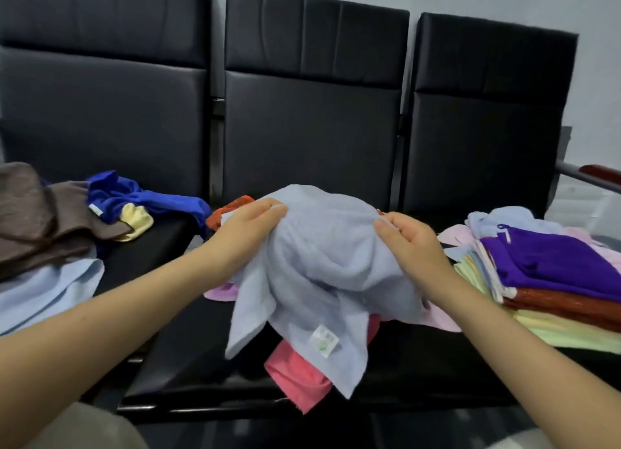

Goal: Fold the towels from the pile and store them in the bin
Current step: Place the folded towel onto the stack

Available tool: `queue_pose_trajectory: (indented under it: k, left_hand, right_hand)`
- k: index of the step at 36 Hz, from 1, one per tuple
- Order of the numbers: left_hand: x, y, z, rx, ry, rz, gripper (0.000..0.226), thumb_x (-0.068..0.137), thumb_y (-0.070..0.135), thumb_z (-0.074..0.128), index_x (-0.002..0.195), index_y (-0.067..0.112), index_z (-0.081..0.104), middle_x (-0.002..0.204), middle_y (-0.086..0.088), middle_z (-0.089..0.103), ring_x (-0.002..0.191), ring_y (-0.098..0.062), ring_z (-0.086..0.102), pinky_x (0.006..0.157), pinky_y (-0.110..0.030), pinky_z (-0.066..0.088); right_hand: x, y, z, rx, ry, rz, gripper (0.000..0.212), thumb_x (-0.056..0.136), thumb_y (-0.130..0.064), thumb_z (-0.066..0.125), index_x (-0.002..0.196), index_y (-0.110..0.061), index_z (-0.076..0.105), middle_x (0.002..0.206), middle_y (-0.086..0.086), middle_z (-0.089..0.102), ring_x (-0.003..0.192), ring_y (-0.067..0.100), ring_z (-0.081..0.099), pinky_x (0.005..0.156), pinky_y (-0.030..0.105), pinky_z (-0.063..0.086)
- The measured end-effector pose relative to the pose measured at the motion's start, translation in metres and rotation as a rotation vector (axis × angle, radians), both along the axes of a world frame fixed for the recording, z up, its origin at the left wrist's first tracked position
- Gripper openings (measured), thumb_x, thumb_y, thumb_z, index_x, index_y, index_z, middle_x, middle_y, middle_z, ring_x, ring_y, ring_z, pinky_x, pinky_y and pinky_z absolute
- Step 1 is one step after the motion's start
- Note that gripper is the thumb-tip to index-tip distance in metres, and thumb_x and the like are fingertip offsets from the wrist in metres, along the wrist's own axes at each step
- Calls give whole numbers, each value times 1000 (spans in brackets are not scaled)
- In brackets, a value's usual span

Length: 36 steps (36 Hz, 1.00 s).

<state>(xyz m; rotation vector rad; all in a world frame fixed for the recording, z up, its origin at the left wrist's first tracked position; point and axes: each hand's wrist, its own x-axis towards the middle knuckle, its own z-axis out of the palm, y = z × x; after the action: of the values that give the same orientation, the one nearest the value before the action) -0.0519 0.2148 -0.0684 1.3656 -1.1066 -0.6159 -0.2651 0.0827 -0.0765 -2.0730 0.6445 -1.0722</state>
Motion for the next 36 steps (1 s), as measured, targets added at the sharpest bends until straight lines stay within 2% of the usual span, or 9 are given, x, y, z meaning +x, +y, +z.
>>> queue_pose_trajectory:
  k: [2, 5, 8, 10, 12, 16, 22, 30, 36]
  left_hand:
    - [12, -6, 4, 49, -23, 14, 25, 87, 43, 57, 73, 22, 63, 81, 2, 61, 83, -13, 56, 84, -40, 46]
    - [30, -20, -6, 123, -339, 124, 24, 88, 42, 56, 74, 22, 60, 82, 9, 61, 82, -12, 57, 86, -39, 46]
    - [45, -30, -29, 191, -723, 207, 6, 93, 31, 58, 94, 27, 62, 93, 11, 57, 92, -14, 57, 87, -39, 49]
    - [50, -31, -39, 234, -840, 246, 17, 91, 29, 62, 108, 24, 60, 98, 7, 54, 96, -15, 54, 85, -36, 48]
    - [49, -28, -38, 145, -816, 244, 15, 90, 27, 63, 104, 25, 60, 93, 8, 53, 94, -14, 53, 80, -30, 46]
    - [29, -15, -29, -3, -864, 68, 8, 91, 33, 57, 87, 27, 61, 84, 9, 59, 80, -8, 56, 70, -26, 46]
    - [20, 7, -52, 131, -999, -325, 39, 86, 52, 42, 85, 20, 64, 81, 8, 62, 78, -7, 57, 74, -27, 46]
    - [23, 16, -81, 106, -1089, -360, 46, 84, 65, 49, 103, 24, 60, 98, 14, 56, 90, -2, 53, 79, -20, 43]
    - [11, 19, -81, -22, -1108, -196, 32, 83, 51, 51, 106, 30, 50, 96, 23, 49, 83, 5, 47, 63, -14, 41]
  right_hand:
    - [9, -8, 5, 62, -7, 1, 38, 91, -34, 61, 84, 3, 63, 75, 16, 59, 72, 13, 52, 71, 29, 43]
    - [22, -27, -4, 15, 70, -150, 8, 92, -21, 62, 88, -15, 66, 79, -6, 61, 72, 3, 53, 69, 19, 41]
    - [27, -42, -28, -206, 296, -356, 18, 90, -17, 60, 108, -17, 62, 91, -6, 50, 89, 13, 47, 75, 26, 33]
    - [26, -42, -35, -321, 307, -378, 17, 89, -16, 61, 105, -16, 61, 93, -7, 49, 95, 16, 48, 76, 25, 31]
    - [23, -29, -29, -340, 215, -276, 5, 88, -19, 65, 90, -19, 61, 79, -7, 53, 78, 8, 50, 69, 28, 37]
    - [17, 17, -25, -266, 219, 81, 29, 81, -52, 63, 70, -26, 56, 61, -2, 57, 58, 12, 51, 56, 25, 41]
    - [13, 63, -72, -499, 651, 282, 44, 75, -68, 55, 97, -30, 57, 82, -18, 43, 76, 0, 37, 64, 16, 31]
    - [11, 46, -69, -90, 516, 248, 21, 95, -25, 59, 75, -29, 56, 67, -16, 56, 66, -2, 53, 63, 15, 38]
    - [19, 44, -53, 190, 558, 140, 19, 101, -25, 48, 84, -29, 56, 86, 4, 66, 78, 9, 56, 77, 22, 47]
